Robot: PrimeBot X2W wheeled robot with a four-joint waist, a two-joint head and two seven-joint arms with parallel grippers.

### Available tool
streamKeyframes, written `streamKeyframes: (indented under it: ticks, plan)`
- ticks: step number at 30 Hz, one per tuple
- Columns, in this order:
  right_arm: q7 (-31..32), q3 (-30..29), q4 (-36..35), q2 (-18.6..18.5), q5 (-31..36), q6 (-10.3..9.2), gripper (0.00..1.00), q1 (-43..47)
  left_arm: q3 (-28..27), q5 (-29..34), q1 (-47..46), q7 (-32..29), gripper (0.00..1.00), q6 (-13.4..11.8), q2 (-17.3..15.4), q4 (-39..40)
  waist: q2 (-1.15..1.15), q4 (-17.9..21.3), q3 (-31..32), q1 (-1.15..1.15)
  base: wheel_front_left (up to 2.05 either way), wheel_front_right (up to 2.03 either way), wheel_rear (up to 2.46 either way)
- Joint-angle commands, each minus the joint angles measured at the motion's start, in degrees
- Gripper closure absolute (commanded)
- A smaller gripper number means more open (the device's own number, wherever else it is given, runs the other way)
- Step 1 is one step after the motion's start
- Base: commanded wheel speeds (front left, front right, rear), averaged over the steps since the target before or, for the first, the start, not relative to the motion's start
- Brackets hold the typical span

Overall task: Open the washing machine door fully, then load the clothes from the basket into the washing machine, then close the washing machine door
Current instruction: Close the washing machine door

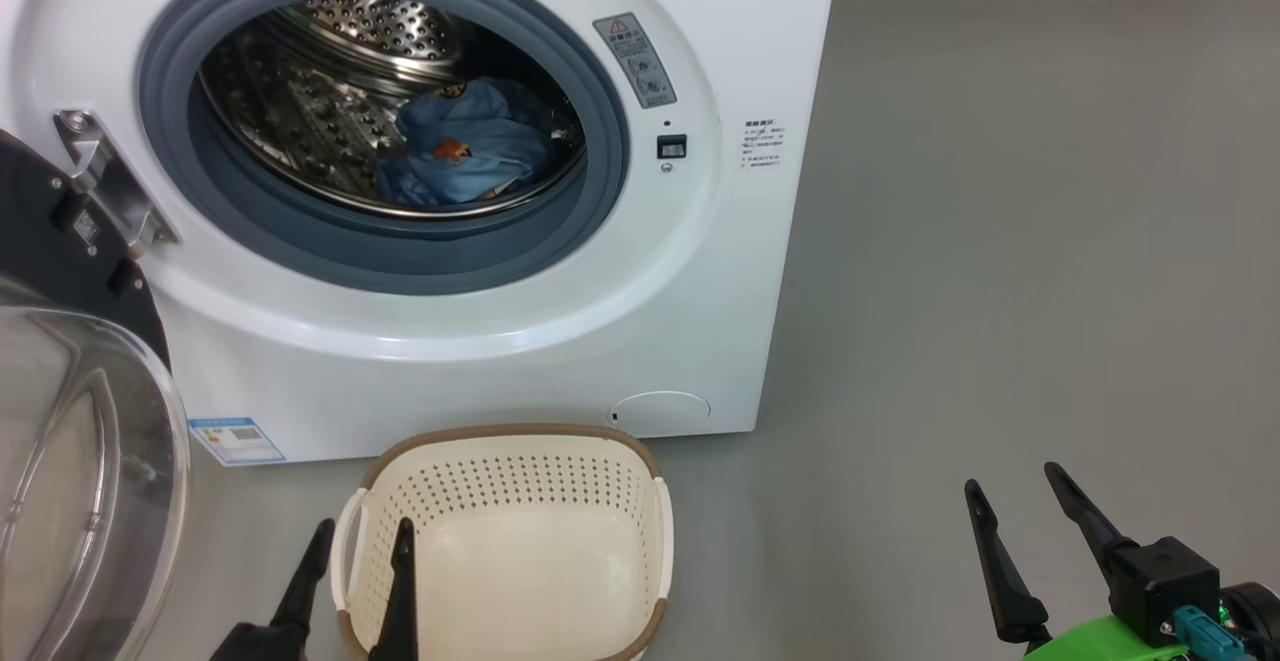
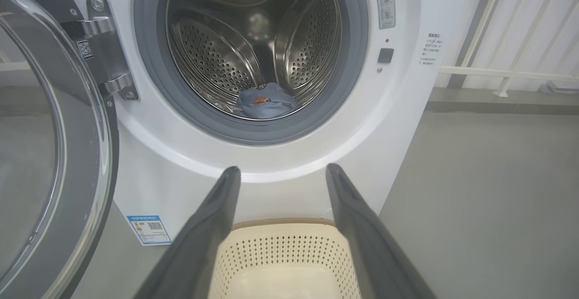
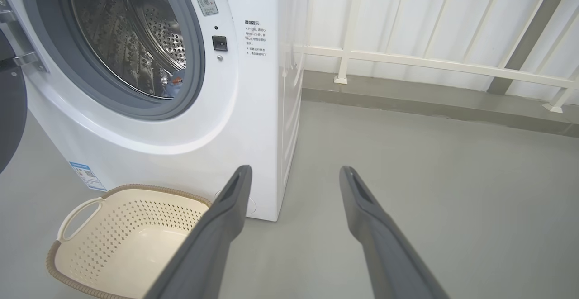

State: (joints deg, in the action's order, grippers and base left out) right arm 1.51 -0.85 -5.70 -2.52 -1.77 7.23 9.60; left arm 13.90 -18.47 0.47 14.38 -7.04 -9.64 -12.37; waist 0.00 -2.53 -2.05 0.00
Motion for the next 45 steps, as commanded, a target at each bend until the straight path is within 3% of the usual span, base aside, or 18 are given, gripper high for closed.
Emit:
streamKeyframes:
  ticks: [1,45]
  plan:
    - [-0.12,0.88,-1.73,-0.69,0.53,0.25,0.00,-1.06,-1.77,0.60,-2.78,0.60,0.00,-0.16,-0.29,0.93,0.00,-0.03,-0.07,0.00,0.00,0.00,0.00]
    - [-0.68,-0.33,-0.94,-0.38,0.10,0.25,0.00,-1.68,-0.88,2.00,-3.18,0.62,0.00,-0.89,-0.97,0.56,0.00,-2.09,-0.68,0.00,-0.39,0.39,0.00]
